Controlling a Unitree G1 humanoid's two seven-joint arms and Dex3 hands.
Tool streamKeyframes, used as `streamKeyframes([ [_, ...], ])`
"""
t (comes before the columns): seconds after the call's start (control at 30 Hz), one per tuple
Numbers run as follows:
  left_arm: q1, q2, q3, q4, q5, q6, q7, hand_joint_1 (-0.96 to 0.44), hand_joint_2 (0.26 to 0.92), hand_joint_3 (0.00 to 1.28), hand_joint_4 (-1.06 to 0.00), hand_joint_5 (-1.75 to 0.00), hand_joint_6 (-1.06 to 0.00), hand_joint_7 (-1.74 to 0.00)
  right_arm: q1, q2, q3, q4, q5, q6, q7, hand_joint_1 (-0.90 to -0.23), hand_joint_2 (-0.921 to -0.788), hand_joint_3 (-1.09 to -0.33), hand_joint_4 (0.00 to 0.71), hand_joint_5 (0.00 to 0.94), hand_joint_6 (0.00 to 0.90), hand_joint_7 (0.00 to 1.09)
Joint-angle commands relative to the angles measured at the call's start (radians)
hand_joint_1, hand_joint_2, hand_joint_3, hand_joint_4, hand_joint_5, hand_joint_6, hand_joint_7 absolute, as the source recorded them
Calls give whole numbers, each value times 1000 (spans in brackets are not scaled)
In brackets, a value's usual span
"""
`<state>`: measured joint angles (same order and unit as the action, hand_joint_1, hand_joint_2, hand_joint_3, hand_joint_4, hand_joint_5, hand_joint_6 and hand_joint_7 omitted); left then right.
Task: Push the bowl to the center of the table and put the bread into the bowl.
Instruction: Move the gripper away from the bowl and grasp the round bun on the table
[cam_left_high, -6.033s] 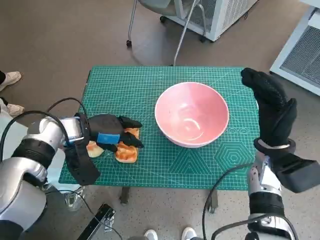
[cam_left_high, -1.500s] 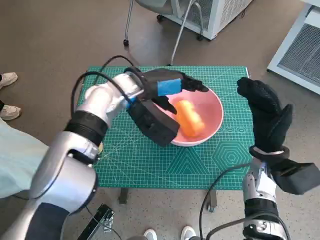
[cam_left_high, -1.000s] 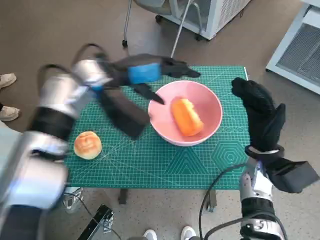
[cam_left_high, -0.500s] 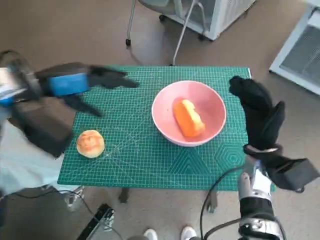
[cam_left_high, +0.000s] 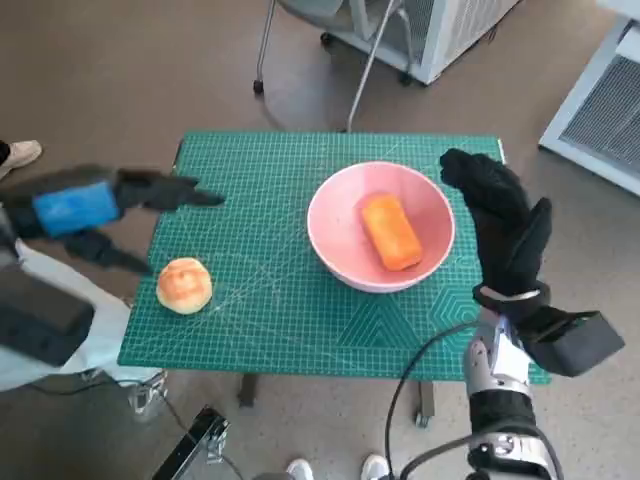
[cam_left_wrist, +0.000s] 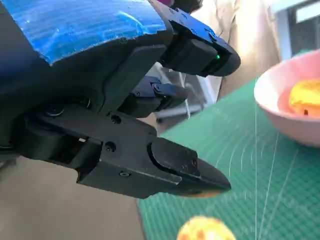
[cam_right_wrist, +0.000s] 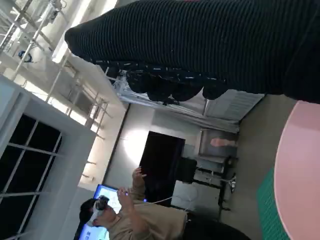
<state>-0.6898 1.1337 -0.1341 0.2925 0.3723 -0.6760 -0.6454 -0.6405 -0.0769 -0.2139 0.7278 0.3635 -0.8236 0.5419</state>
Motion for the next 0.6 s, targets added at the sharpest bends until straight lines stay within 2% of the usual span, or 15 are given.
streamKeyframes([
  [0.03, 47, 15, 35, 6, -14, 9, 0, -55, 764, 1, -314, -1, -417, -88, 1, -7, 1, 20, -3, 9, 14, -631, -921, -758, 376, 3, 64, 700],
  [0.37, 80, -11, 18, 64, 67, -21, 47, -58, 766, 2, -313, -1, -418, -62, -3, -11, 0, 19, -4, 15, 23, -632, -921, -764, 375, 2, 56, 714],
  [0.6, 61, -41, -21, 138, 135, -24, 75, -84, 773, 4, -308, 0, -426, -48, -3, -15, -2, 21, 2, 25, 36, -648, -921, -762, 375, 2, 50, 724],
])
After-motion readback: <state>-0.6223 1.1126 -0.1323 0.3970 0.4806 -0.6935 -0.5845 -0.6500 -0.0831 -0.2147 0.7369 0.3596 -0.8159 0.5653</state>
